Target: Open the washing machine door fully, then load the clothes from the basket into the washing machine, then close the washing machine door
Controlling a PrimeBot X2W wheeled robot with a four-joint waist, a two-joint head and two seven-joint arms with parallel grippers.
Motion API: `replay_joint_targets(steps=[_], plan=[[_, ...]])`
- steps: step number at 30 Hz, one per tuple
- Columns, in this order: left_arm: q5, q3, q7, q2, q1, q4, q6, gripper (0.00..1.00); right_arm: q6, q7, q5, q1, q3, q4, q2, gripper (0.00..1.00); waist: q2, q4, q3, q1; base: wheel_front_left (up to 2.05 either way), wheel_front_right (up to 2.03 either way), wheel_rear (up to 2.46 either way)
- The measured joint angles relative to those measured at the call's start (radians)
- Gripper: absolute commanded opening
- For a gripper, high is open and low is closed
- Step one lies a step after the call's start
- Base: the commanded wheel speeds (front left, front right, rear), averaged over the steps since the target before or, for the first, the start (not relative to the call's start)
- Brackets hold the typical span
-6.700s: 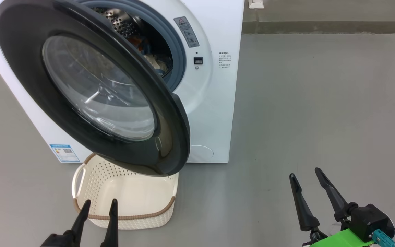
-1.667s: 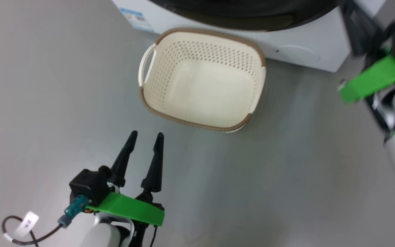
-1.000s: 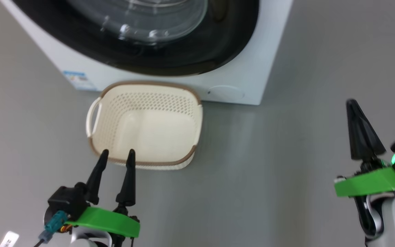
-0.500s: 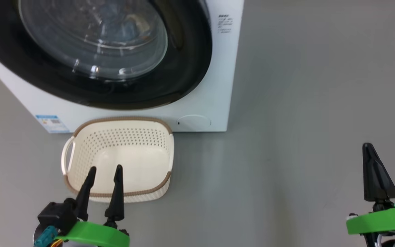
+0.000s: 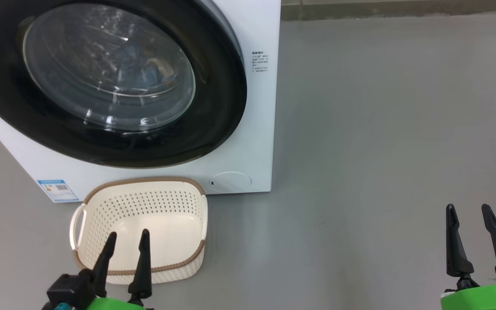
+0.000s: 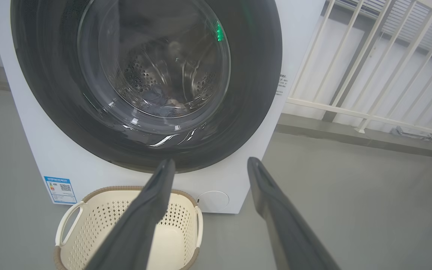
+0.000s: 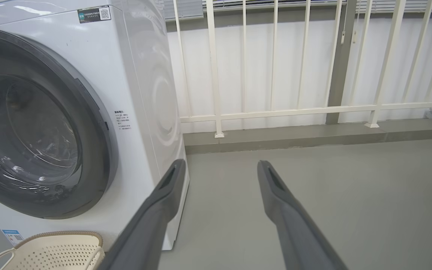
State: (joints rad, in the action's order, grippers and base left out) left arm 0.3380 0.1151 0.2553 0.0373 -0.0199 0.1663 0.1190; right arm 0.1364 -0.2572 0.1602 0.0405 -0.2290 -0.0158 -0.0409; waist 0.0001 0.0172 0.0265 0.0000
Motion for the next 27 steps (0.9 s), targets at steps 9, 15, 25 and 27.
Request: replay_joint_targets(steps=[9,15,25,27], plan=[[-0.011,0.003,0.000,0.000,0.006,-0.011,-0.001,1.00,0.000,0.000,0.000,0.013,0.005,0.001,0.000,1.00,0.0000,-0.001,-0.025,0.0000,0.00,0.00,0.00],[-0.027,0.002,0.000,0.000,0.007,-0.014,-0.002,1.00,0.000,0.000,0.000,0.021,0.010,0.003,0.001,1.00,0.0000,-0.001,-0.031,0.0000,0.00,0.00,0.00],[-0.048,-0.003,0.000,0.001,0.017,-0.032,-0.027,1.00,0.000,0.000,0.000,0.021,0.019,0.009,0.001,1.00,0.0000,-0.002,-0.036,0.0000,0.00,0.00,0.00],[-0.048,-0.003,0.000,0.001,0.017,-0.032,-0.028,1.00,0.000,0.000,0.000,0.021,0.021,0.011,0.001,1.00,0.0000,-0.001,-0.036,0.0000,0.00,0.00,0.00]])
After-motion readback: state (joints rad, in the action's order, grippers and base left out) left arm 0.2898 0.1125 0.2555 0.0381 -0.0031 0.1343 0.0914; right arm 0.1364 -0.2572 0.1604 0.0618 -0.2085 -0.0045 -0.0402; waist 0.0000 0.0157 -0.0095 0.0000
